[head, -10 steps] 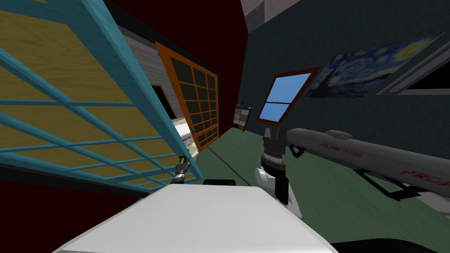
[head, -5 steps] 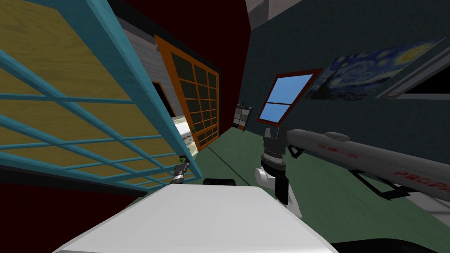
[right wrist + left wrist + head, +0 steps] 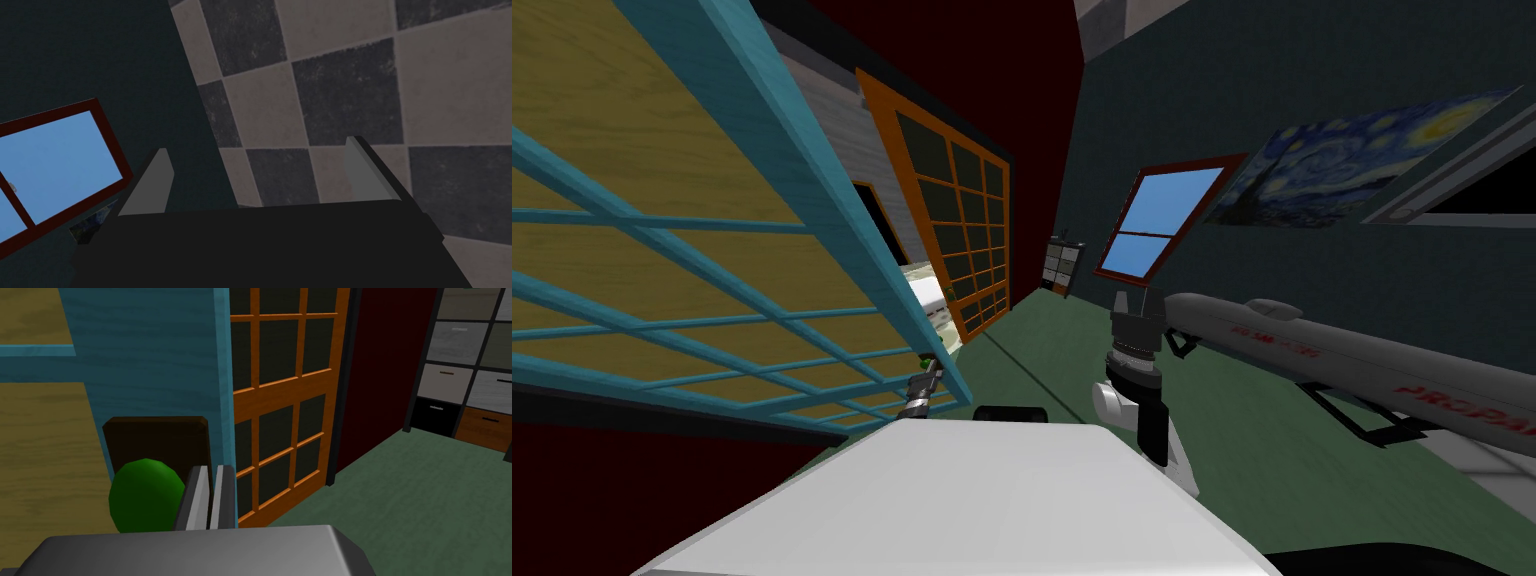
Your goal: Pull the door open
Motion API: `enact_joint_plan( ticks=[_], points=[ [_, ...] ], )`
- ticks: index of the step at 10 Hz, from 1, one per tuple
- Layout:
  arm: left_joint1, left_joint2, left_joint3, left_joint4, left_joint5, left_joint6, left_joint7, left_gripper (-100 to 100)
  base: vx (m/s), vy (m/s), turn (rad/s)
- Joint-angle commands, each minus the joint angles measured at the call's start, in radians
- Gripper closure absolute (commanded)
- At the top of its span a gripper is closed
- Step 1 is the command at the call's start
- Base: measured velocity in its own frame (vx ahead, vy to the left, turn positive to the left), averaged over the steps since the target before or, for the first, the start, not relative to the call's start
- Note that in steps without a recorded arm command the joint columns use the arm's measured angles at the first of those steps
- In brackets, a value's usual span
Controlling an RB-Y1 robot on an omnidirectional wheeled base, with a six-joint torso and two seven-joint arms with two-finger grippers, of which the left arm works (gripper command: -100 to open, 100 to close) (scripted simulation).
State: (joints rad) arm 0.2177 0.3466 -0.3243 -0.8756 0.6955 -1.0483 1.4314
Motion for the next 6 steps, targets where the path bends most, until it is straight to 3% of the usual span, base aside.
enact_joint_plan(
  ticks=[1, 4, 5, 6],
  points=[
    [0.023, 0.03, -0.009, -0.019, 0.004, 0.023, 0.021, -100, -0.2, -0.077, -0.075],
    [0.049, 0.072, -0.025, -0.047, 0.007, 0.049, 0.051, -100, -0.207, -0.054, -0.001],
    [0.049, 0.072, -0.025, -0.047, 0.007, 0.049, 0.051, -100, -0.161, -0.027, 0.019],
    [0.06, 0.091, -0.033, -0.059, 0.009, 0.061, 0.064, -100, -0.149, -0.027, 0.02]
  ],
)
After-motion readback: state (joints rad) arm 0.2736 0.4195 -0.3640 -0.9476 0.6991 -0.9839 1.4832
